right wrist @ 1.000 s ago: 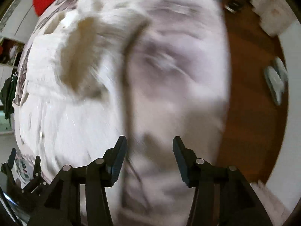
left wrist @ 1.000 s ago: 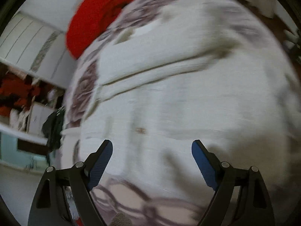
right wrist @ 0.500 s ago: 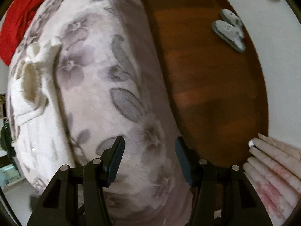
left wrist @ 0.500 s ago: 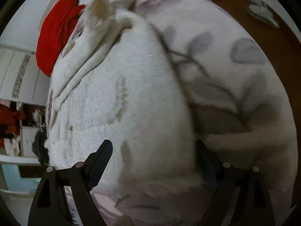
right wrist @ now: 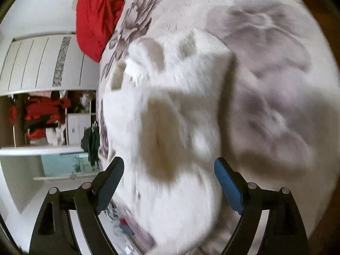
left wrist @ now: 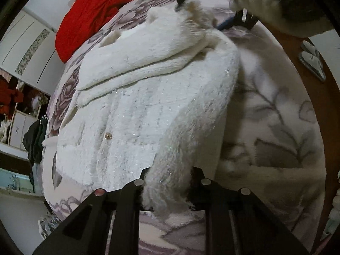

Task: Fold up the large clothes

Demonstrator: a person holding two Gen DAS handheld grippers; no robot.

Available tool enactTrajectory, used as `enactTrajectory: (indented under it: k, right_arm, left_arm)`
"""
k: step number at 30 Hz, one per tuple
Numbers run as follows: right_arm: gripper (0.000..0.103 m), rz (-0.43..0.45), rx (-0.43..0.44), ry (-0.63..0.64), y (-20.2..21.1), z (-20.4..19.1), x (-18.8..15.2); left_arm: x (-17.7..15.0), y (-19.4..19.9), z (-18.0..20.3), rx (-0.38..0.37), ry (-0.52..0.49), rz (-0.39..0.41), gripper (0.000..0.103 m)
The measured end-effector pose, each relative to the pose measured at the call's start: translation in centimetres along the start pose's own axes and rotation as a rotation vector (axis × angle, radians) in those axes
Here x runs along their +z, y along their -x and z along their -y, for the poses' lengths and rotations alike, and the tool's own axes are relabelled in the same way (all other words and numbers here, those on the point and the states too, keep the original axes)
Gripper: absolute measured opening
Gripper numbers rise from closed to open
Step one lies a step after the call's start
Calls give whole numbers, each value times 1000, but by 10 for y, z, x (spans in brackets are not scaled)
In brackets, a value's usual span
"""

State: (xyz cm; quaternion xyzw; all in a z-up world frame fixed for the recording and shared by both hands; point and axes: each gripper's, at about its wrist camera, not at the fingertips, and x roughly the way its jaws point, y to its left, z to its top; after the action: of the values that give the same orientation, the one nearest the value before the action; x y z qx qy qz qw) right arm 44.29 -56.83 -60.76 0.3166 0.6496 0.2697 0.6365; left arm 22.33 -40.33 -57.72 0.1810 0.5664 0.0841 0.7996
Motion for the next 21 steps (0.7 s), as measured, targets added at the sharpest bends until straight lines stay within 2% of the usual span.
enactTrajectory:
  k: [2,4,5,6,7,8,10,13,17,21]
  right_arm:
    - [88,-49,-66,-50,-24,10,14]
    - [88,-101,-64,-102,-40,21,19]
    - [85,-95,-67,-130,-43,24,20]
    - [67,-81,-59,-144,-42,23,20]
    - [38,-79,-46,-155,-43,19,20]
    - [36,-72,-58,-157,-41,13,19]
    - [26,-51,-107,-103,-36,-14,15]
    - [23,-34,-152,-45,-26,-66,10]
    - [22,-14,-203,29,-16,-157,9]
    - [21,-33,-283,63,-44,-242,12]
  left_arm:
    - [1,-3,-6,-16,20,-1,16]
    - [2,-3,-12,-40,44,-1,15]
    - [2,-2,-17,-56,63,1,15]
    - [2,-2,-21,-66,75,4,15]
    - [2,0,-28,-86,97,6,15]
    - [2,1,-33,-106,113,5,15]
    - [3,4,-48,-145,150,3,14]
    - [4,16,-85,-172,207,34,14]
    - [5,22,-165,-195,342,55,14]
    - [1,9,-240,-91,414,57,14]
